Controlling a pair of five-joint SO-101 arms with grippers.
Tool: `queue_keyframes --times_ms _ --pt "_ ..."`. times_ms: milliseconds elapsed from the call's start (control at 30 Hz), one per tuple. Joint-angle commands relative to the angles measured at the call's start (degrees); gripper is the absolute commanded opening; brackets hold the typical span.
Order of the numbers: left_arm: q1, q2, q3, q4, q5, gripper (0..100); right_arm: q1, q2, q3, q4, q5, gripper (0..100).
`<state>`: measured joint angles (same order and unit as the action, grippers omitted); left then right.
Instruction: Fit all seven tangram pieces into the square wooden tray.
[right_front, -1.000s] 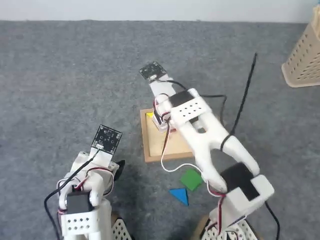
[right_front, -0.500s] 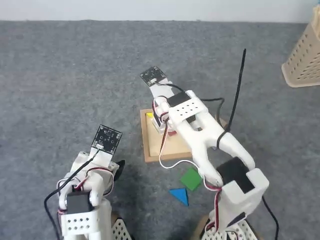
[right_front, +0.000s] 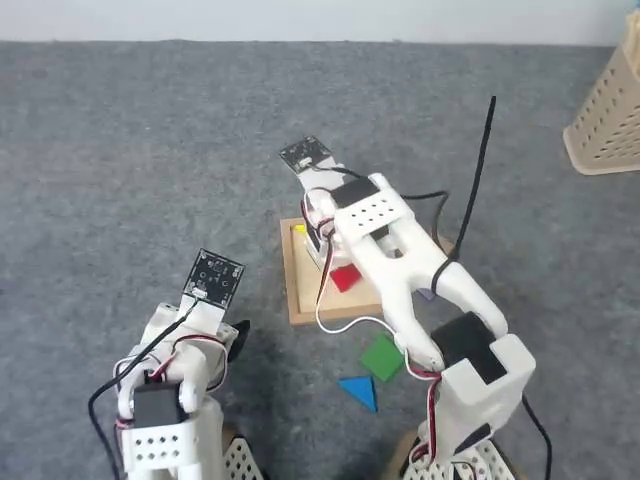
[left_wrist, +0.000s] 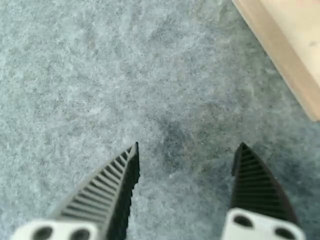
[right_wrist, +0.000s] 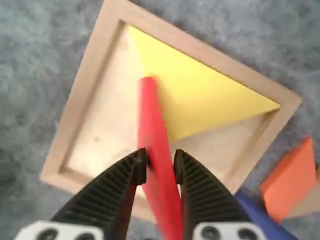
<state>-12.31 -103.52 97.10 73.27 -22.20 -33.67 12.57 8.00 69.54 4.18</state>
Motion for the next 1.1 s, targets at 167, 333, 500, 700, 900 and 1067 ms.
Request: queue_keyframes --times_ms 167,333,500,700,900,1067 --pt "0.18 -0.88 -0.48 0.26 -0.44 28 -0.13 -1.89 -5.54 4.00 -3.43 9.8" --pt "0.18 -0.88 -0.48 0.26 -0.44 28 -3.82 -1.54 -5.19 5.85 -3.60 9.8" --pt "0.18 -0.88 -0.48 0.26 -0.44 28 -6.90 -1.89 -5.54 7.60 -3.78 9.9" --pt "0.18 -0.88 -0.48 0.26 -0.44 28 -6.99 -1.98 -5.54 7.69 -3.78 9.8" --pt "0.18 -0.88 -0.48 0.26 -0.44 28 -7.08 -5.76 -7.47 12.35 -3.78 9.9" --pt "0.18 -0.88 -0.48 0.26 -0.44 28 -6.99 -9.10 -7.30 13.14 -3.78 9.9"
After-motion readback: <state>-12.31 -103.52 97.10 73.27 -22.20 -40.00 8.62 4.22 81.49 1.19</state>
